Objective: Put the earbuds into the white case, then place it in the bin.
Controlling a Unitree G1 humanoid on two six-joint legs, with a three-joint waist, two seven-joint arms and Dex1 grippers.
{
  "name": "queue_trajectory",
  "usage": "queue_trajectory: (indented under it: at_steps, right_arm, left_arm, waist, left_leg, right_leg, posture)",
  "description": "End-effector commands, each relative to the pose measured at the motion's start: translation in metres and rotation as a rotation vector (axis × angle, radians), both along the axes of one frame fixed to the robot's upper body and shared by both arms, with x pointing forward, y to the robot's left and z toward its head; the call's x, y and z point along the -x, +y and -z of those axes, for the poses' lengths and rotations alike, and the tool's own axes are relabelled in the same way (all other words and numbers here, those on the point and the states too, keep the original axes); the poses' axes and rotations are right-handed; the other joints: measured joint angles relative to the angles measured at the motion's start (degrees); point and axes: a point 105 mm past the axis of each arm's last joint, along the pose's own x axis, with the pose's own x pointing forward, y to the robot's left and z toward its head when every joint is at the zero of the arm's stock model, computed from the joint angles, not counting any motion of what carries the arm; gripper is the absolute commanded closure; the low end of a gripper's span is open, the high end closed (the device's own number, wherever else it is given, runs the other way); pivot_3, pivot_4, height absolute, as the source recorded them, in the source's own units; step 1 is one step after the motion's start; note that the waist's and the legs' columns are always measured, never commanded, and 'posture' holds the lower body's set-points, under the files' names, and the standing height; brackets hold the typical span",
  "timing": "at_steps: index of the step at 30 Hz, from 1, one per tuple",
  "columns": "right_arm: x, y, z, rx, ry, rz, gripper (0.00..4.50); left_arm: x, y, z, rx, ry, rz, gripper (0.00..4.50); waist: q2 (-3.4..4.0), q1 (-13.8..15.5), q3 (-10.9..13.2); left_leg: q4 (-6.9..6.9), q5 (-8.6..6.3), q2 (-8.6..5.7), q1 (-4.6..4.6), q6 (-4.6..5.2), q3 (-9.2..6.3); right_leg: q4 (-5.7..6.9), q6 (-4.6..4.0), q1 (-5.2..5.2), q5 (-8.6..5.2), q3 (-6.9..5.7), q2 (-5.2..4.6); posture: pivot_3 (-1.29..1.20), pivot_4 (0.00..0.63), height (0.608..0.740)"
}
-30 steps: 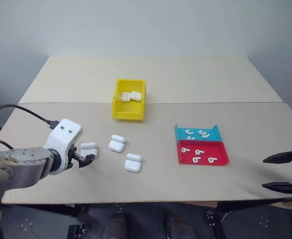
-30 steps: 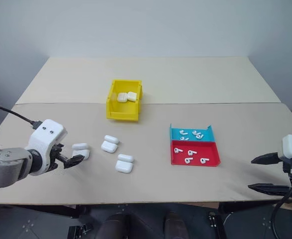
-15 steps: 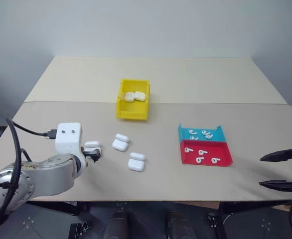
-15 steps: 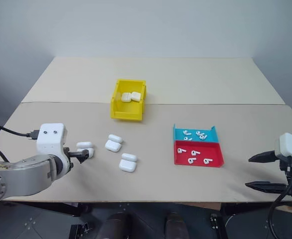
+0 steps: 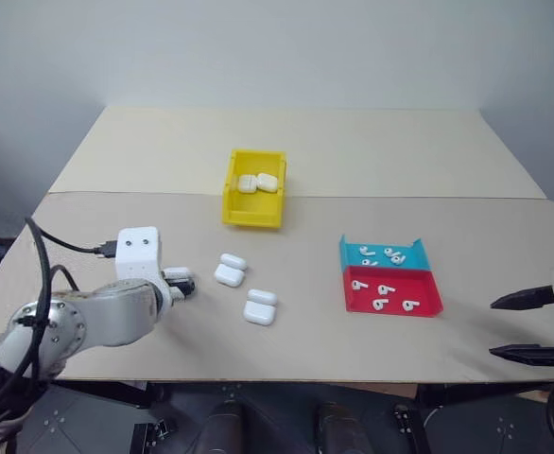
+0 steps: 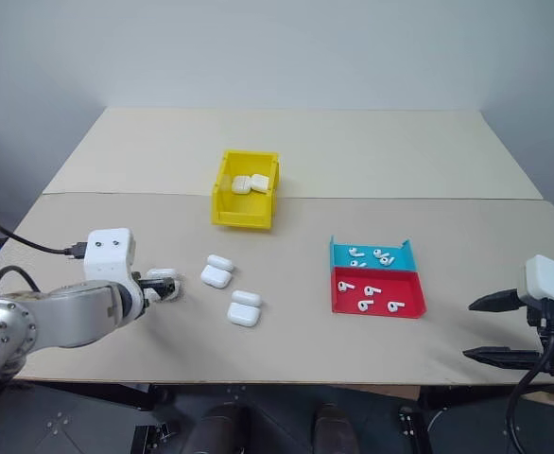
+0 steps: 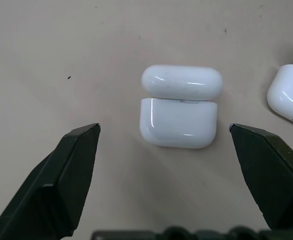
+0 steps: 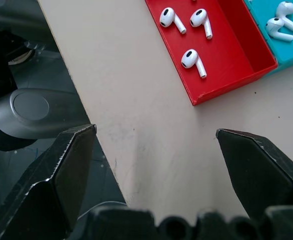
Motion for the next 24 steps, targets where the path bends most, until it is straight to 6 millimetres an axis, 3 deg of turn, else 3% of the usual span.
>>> queue_trajectory:
  at_steps: [1,14,24]
  right_arm:
    - [0.001,-0.001,-0.01,0.012,-0.036,0.004,0.04]
    - [0.004,-0.001,-0.009,0.008,-0.034,0.013,0.04]
    - [0.004,-0.001,-0.008,0.004,-0.033,0.015,0.04]
  left_arm:
    - [-0.004,0.001,-0.004,-0.016,-0.002,0.01,0.0]
    - [-0.01,-0.007,0.015,0.017,0.081,0.014,0.0]
    - [-0.016,-0.007,0.009,-0.006,0.07,0.024,0.0]
  waist:
    - [0.0,0.0,0.0]
    - [-0.05,-0.02,0.0]
    - [-0.06,-0.02,0.0]
  left_leg:
    - [0.0,0.0,0.0,0.0,0.0,0.0]
    - [0.0,0.03,-0.02,-0.02,-0.05,-0.01]
    - [0.0,0.04,-0.04,-0.03,-0.06,-0.02]
  right_leg:
    - [0.0,0.0,0.0,0.0,0.0,0.0]
    - [0.0,0.04,0.0,0.02,0.02,-0.01]
    - [-0.02,0.05,0.0,0.03,0.03,-0.02]
  posture:
    - [0.0,0.15,0.74]
    - [0.0,0.15,0.74]
    - [0.0,0.15,0.74]
